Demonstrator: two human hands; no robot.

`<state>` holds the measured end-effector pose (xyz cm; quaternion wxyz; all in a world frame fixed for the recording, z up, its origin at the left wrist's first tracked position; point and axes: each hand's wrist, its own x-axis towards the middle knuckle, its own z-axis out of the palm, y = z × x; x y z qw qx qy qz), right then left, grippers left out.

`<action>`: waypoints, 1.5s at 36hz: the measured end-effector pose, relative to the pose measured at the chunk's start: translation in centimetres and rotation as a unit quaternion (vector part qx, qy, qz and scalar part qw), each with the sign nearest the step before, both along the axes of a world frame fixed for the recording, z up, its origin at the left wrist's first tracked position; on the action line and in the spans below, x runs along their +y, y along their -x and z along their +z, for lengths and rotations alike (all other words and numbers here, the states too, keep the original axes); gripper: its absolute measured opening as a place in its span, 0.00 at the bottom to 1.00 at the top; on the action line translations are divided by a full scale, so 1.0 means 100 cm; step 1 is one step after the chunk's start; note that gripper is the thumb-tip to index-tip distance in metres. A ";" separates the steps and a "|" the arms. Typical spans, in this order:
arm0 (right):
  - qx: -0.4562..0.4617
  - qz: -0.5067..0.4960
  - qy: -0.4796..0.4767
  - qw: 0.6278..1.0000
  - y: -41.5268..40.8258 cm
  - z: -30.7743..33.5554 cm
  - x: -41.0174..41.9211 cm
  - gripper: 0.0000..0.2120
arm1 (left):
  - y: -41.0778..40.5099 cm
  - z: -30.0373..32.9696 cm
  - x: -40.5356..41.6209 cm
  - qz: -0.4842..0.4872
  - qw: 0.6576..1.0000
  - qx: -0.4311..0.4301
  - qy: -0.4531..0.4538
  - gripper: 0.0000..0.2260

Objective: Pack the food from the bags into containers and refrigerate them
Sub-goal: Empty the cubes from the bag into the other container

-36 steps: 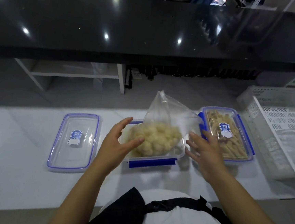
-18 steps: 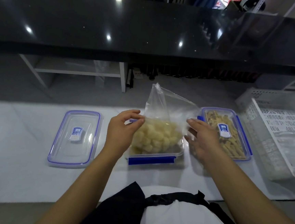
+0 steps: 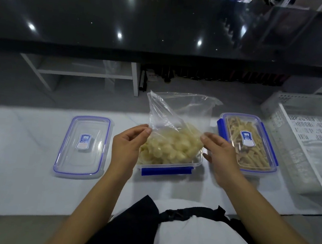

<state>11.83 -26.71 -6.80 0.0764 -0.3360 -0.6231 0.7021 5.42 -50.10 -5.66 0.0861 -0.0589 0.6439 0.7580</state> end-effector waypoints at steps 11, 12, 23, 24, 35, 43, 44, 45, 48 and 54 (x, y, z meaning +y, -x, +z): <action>0.074 -0.023 -0.006 0.997 0.019 0.032 -0.003 0.03 | 0.007 0.012 0.006 0.016 0.998 0.059 -0.015 0.09; 0.100 -0.018 -0.004 0.995 0.019 0.037 -0.002 0.03 | 0.009 0.014 0.003 0.023 0.997 0.069 -0.026 0.08; 0.057 0.043 -0.016 0.997 0.018 0.020 0.000 0.10 | 0.004 0.003 -0.007 0.011 0.999 0.006 -0.036 0.07; 0.054 0.048 -0.025 0.997 0.015 0.017 -0.001 0.11 | 0.004 0.002 -0.008 0.003 1.000 0.002 -0.028 0.08; 0.062 0.069 -0.116 0.989 0.021 0.024 -0.010 0.04 | 0.002 0.006 0.000 0.004 0.999 0.036 0.033 0.07; 0.102 0.058 -0.094 0.989 0.017 0.038 -0.006 0.05 | 0.003 0.022 -0.003 0.014 0.997 0.063 -0.031 0.08; 0.103 0.058 -0.089 0.989 0.016 0.040 -0.007 0.05 | 0.003 0.022 -0.003 0.014 0.997 0.061 -0.035 0.08; 0.102 0.056 -0.084 0.990 0.016 0.041 -0.007 0.06 | 0.002 0.023 -0.003 0.013 0.997 0.060 -0.036 0.08; 0.097 0.050 -0.066 0.992 0.015 0.045 -0.009 0.06 | 0.001 0.024 -0.004 0.009 0.997 0.064 -0.028 0.08; 0.094 0.056 -0.027 0.994 0.015 0.051 -0.014 0.04 | -0.001 0.027 -0.003 0.006 0.998 0.065 -0.026 0.06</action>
